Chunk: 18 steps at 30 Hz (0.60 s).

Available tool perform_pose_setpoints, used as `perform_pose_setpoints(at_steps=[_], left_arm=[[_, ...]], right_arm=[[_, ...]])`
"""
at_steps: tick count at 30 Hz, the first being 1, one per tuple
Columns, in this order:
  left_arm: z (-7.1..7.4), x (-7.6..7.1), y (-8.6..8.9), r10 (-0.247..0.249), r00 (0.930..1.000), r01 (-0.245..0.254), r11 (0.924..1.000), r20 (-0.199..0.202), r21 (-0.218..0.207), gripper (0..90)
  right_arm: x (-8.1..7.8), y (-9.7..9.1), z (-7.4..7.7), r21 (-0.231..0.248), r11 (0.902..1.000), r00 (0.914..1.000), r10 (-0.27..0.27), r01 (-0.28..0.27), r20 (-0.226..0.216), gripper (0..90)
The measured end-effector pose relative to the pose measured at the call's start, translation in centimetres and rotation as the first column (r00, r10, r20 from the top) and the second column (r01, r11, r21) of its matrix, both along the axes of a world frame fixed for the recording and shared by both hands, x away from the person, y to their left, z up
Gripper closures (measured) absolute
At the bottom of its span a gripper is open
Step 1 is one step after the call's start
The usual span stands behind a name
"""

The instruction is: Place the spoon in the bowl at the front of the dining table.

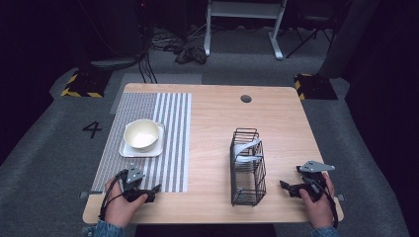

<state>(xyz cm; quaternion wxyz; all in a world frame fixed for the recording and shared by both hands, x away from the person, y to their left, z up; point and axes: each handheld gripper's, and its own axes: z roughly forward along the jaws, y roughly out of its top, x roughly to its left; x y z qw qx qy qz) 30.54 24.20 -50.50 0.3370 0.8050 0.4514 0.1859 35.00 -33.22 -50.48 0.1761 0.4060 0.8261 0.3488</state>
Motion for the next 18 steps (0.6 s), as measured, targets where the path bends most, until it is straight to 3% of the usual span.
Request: perform_pose_setpoints(at_steps=[14, 18], left_arm=[[0.11, 0.02, -0.09, -0.004, 1.0000, 0.004, 1.0000, -0.005, 0.003, 11.2], [0.67, -0.13, -0.71, -0.016, 0.9999, 0.016, 0.9994, 0.000, 0.029, 18.9]], right_arm=[[0.02, 0.04, 0.01, 0.000, 1.0000, 1.0000, -0.003, 0.003, -0.001, 4.6], [0.02, 0.04, 0.01, 0.001, 1.0000, 1.0000, -0.003, 0.003, -0.001, 4.6]])
